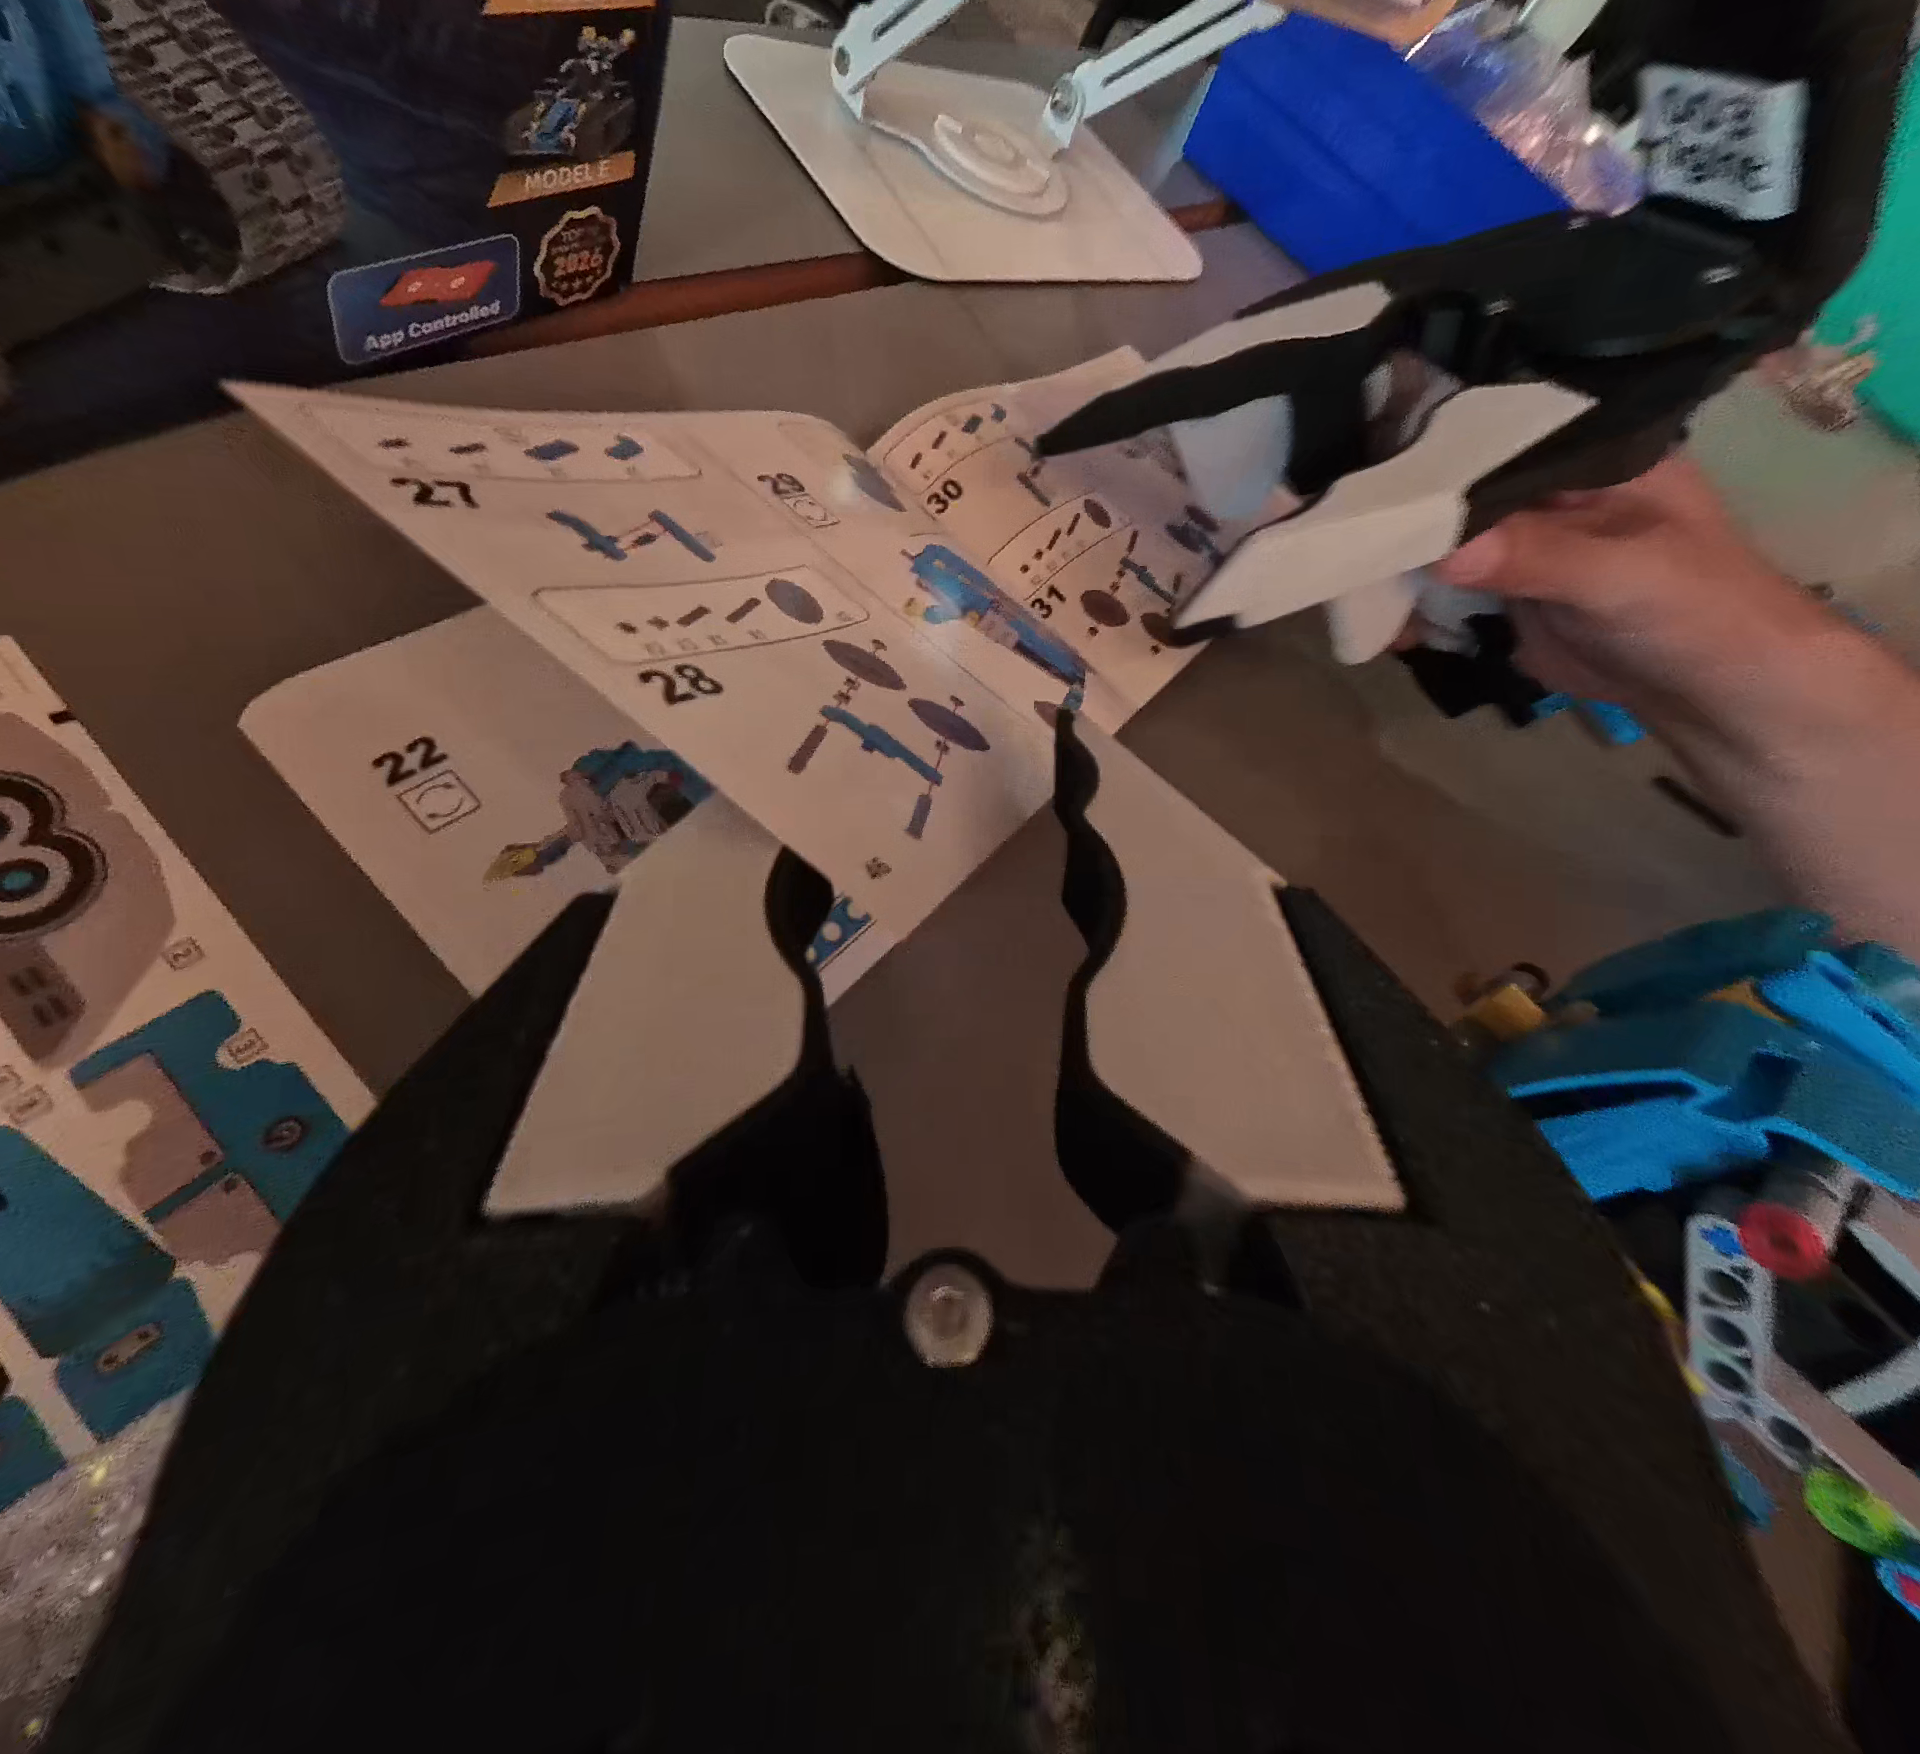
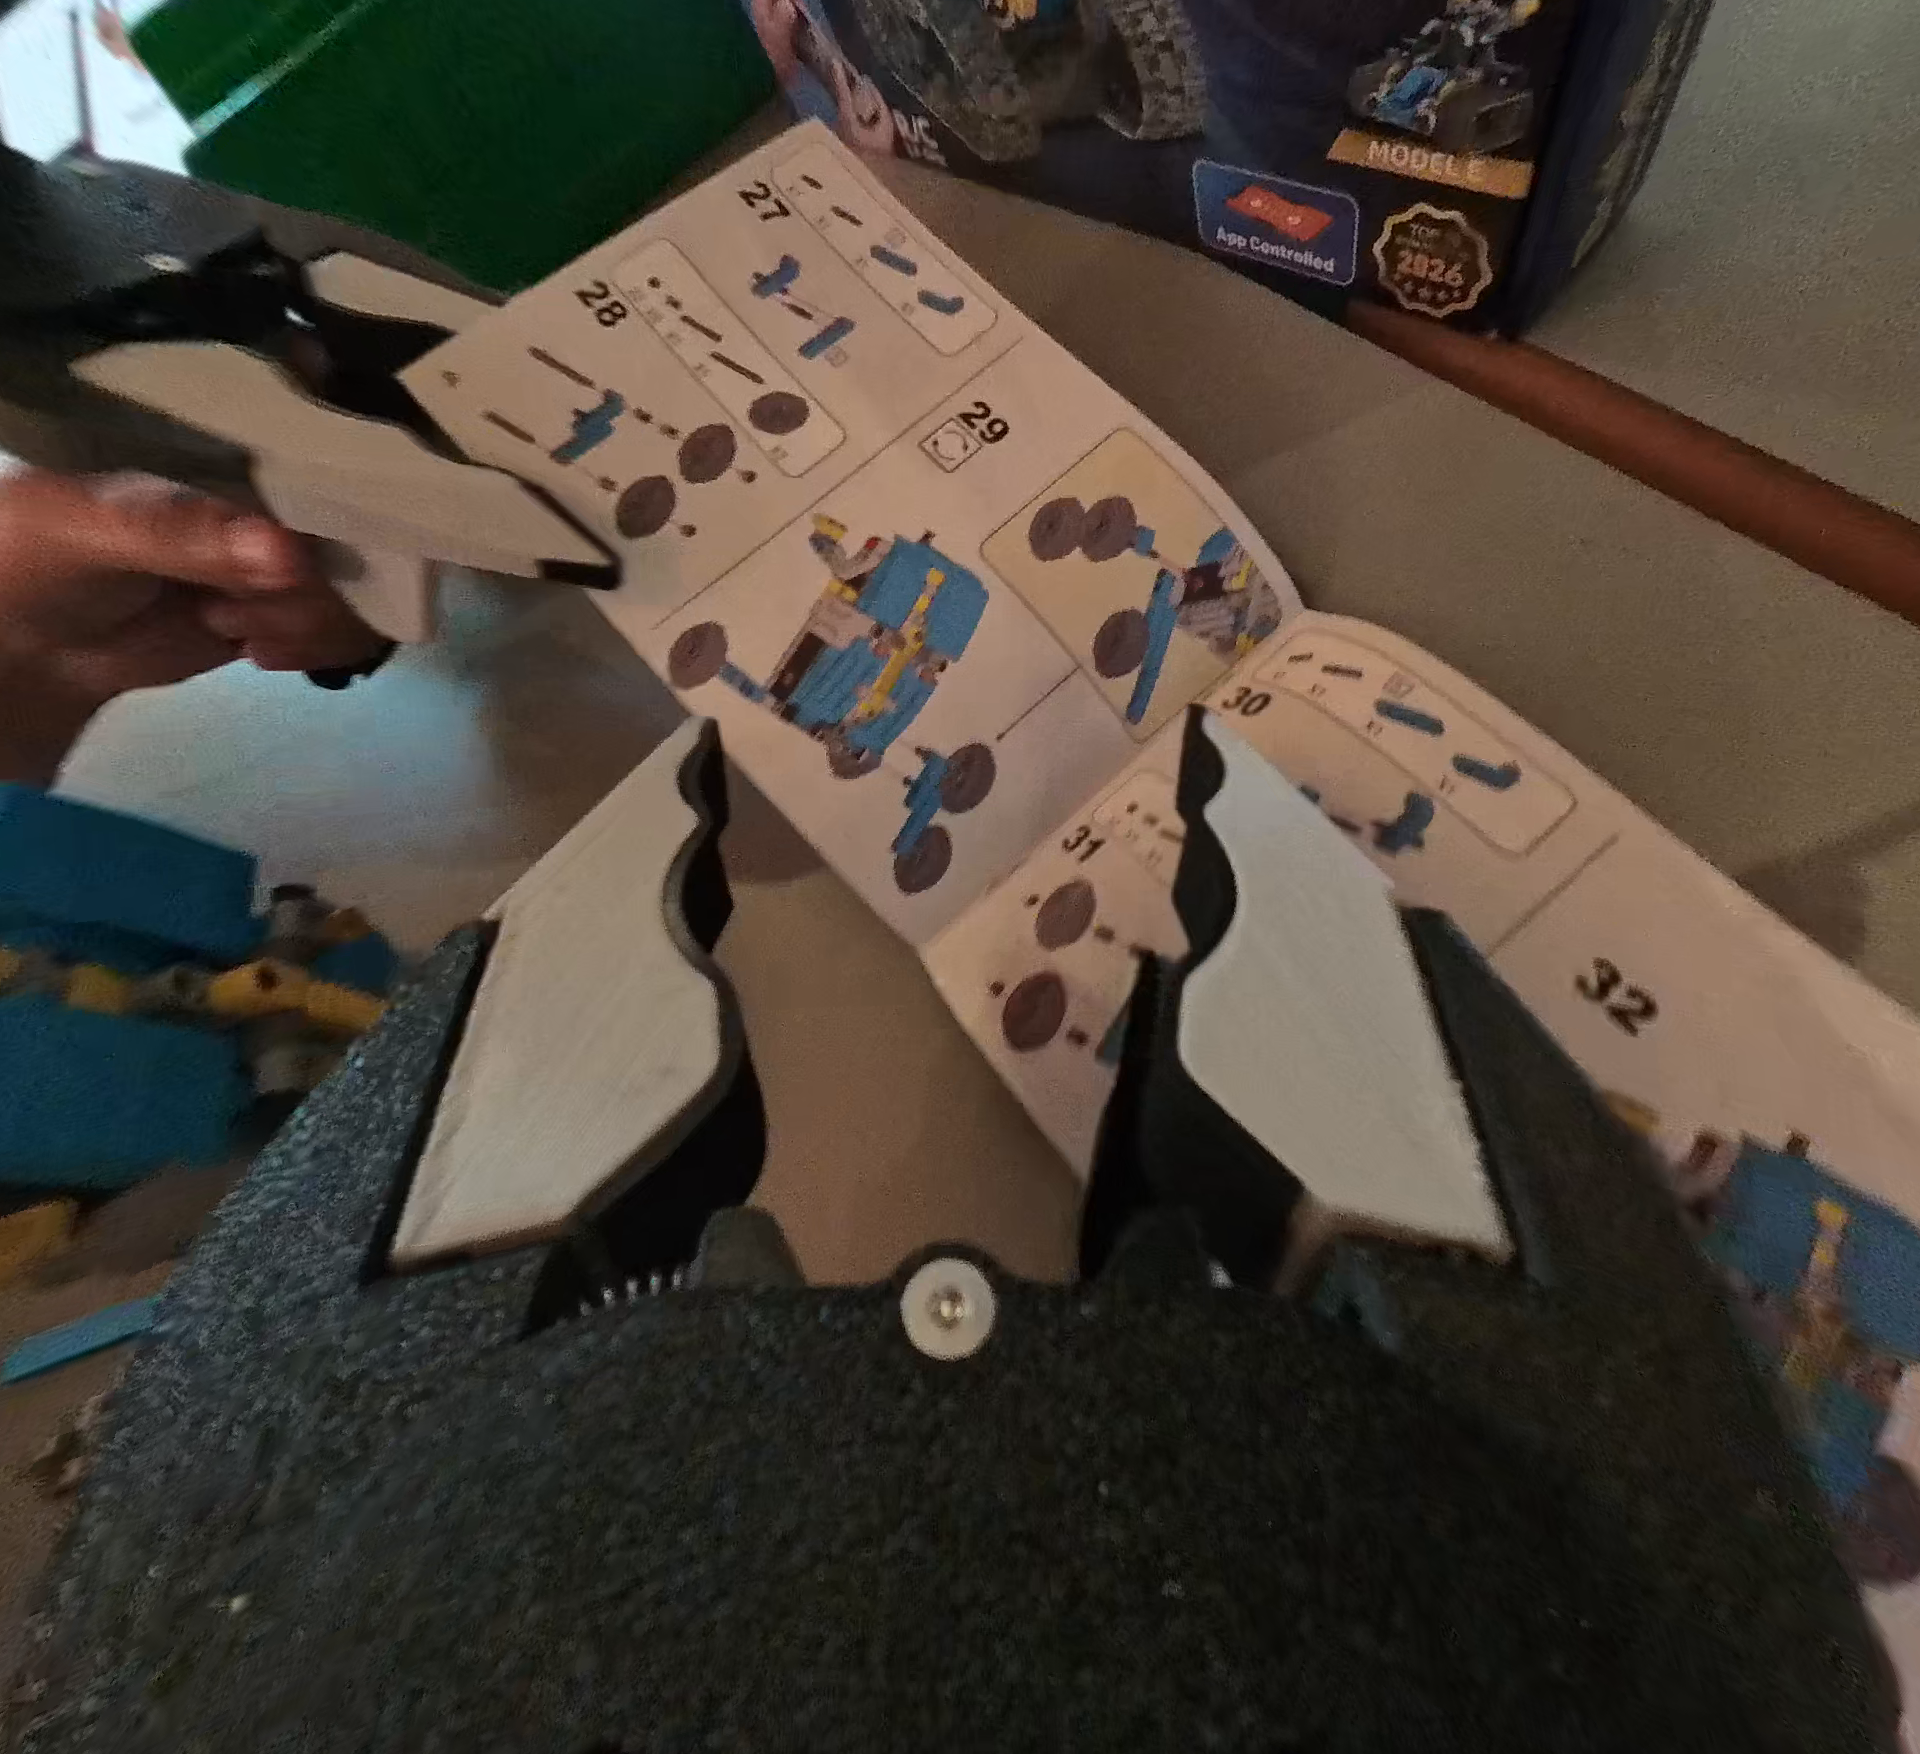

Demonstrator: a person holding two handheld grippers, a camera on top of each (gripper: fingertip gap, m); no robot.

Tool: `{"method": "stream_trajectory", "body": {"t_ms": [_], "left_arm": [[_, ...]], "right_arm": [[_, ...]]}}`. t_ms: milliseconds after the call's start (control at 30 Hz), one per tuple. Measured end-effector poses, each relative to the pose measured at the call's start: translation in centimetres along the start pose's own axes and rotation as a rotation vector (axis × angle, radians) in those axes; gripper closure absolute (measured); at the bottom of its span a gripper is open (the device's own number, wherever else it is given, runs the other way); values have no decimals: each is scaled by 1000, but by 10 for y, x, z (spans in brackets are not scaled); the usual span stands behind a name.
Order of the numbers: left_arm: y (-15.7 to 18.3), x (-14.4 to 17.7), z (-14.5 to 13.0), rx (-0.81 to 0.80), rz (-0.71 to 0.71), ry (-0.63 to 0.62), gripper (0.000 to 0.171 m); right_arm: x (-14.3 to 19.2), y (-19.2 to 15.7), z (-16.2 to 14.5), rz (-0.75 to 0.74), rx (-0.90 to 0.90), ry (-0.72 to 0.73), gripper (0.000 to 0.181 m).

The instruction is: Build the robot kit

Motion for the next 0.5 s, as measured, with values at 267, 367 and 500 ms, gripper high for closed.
{"method": "stream_trajectory", "body": {"t_ms": [267, 367, 500], "left_arm": [[-6, 13, 13, 152, -186, 100, 130], [-15, 17, 21, 152, -160, 119, 129], [-28, 29, 22, 103, -77, 118, 129]], "right_arm": [[-29, 11, 12, -14, 67, -107, 89], [-29, 10, 9, -23, 71, -115, 90], [-41, 8, 6, -53, 104, -148, 92]]}}
Point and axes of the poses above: each gripper's, where its closed fingertips meet, x back along the fingers, z out of its top, y = z × x across the jaws, the point moved 10 cm from there along x, back along the fingers, and after that the axes turned 15 degrees about z, right-handed, at the moved point
